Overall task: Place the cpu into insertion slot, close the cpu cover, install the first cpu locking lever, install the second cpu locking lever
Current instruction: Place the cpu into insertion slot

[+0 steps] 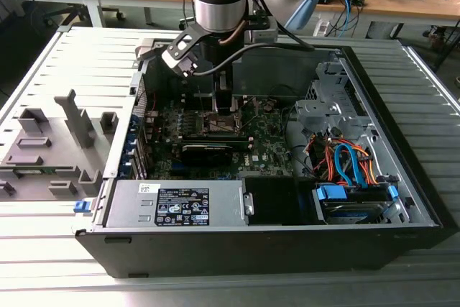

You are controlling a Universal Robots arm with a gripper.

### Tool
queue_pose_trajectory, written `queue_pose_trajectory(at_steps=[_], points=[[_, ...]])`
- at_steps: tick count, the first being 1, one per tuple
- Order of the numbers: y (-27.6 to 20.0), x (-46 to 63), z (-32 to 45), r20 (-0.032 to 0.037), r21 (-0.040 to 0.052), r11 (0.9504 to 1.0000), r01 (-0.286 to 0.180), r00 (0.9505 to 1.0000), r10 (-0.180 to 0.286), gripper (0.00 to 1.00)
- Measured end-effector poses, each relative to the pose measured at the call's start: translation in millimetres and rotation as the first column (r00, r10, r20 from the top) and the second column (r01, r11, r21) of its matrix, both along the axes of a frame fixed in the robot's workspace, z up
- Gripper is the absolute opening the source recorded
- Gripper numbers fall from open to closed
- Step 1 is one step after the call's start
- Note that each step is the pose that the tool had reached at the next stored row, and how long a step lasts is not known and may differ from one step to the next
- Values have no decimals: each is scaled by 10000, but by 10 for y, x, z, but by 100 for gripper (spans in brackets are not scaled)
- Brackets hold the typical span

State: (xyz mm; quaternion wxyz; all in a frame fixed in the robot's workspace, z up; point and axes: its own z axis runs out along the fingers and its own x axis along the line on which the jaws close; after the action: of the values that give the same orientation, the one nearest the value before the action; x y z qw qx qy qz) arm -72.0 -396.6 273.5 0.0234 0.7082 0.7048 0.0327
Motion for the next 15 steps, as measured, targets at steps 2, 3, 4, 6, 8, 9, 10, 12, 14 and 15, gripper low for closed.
queue_pose_trajectory(at_steps=[2, 3, 4, 6, 8, 9, 10, 12, 14, 15], points=[[3, -1, -3, 1, 3, 10000, -30, 10000, 30, 54], [5, -1, -3, 1, 2, 10000, -53, 10000, 53, 54], [7, 0, -3, 0, 0, 10000, -83, 10000, 83, 54], [11, -1, -3, 0, 1, 9999, -134, 9999, 134, 54], [14, -1, -4, 1, 1, 9999, -156, 9999, 156, 54], [14, -1, -5, 0, 0, 9999, -157, 9999, 157, 54], [15, -1, -8, 0, 1, 9999, -157, 9999, 157, 54], [15, 0, -15, 0, 1, 9999, -156, 9999, 156, 54], [15, 0, -19, 0, 1, 9999, -156, 9999, 156, 54], [15, 0, -21, 0, 1, 9999, -157, 9999, 157, 54]])
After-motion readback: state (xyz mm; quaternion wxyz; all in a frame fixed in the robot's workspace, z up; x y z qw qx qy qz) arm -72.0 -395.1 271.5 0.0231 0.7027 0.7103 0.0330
